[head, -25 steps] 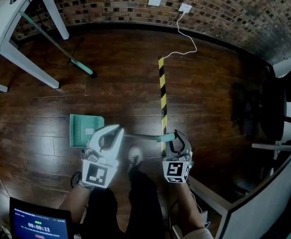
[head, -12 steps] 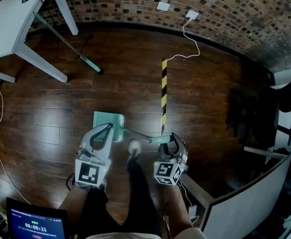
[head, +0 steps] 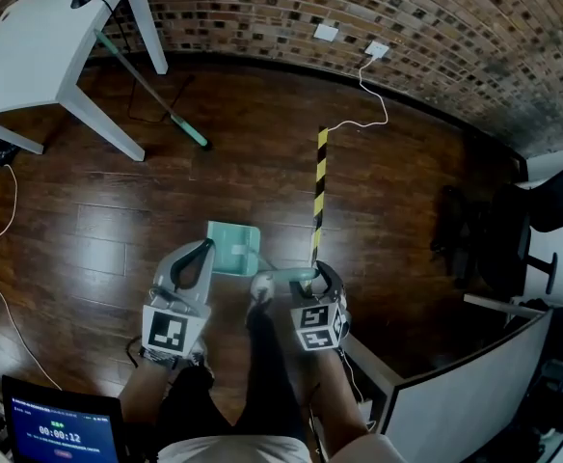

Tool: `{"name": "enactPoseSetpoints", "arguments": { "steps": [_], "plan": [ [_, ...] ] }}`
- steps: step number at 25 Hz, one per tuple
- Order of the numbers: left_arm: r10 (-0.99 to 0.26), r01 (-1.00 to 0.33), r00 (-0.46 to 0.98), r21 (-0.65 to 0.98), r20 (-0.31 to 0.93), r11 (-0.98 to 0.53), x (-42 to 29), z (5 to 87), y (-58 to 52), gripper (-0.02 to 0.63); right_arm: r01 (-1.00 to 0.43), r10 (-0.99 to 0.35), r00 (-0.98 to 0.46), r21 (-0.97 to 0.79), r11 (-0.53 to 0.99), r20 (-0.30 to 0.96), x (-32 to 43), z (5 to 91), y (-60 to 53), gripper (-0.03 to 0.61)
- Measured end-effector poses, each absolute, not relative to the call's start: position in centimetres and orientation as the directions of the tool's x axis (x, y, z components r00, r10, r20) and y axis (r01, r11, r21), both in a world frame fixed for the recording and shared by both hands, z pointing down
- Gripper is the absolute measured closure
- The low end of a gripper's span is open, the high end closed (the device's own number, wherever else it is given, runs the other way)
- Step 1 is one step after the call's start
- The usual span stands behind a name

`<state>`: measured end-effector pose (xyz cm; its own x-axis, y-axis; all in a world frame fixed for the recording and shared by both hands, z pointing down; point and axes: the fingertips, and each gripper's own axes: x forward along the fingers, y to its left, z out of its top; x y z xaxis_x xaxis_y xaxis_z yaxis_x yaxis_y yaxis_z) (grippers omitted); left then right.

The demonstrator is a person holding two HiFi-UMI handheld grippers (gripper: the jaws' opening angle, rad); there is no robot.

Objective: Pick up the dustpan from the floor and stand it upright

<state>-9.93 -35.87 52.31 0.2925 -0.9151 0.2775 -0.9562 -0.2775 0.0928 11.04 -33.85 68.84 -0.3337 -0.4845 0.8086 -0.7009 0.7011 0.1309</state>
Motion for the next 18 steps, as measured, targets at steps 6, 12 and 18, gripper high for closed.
{"name": "enactPoseSetpoints", "arguments": {
  "steps": [6, 12, 18],
  "plan": [
    [-0.922, -0.961, 0.275, 0.083, 0.273, -0.263, -10.6, 50.9, -34.8, 0.612, -0.737, -0.390, -0.340, 0.015, 0.676, 0.856, 12.1, 69.2, -32.2, 0.296],
    [-0.927, -0.959, 0.284, 0.088, 0.247, -0.270, -10.8, 49.2, -33.5, 0.612, -0.796, -0.341, -0.267, -0.006, 0.606, 0.901, 15.4, 70.2, -31.6, 0.279],
    [-0.923, -0.950, 0.312, 0.060, 0.224, -0.306, -10.3, 46.2, -30.8, 0.612, -0.822, -0.397, -0.263, 0.011, 0.570, 0.880, 16.4, 67.6, -32.2, 0.283]
  ]
}}
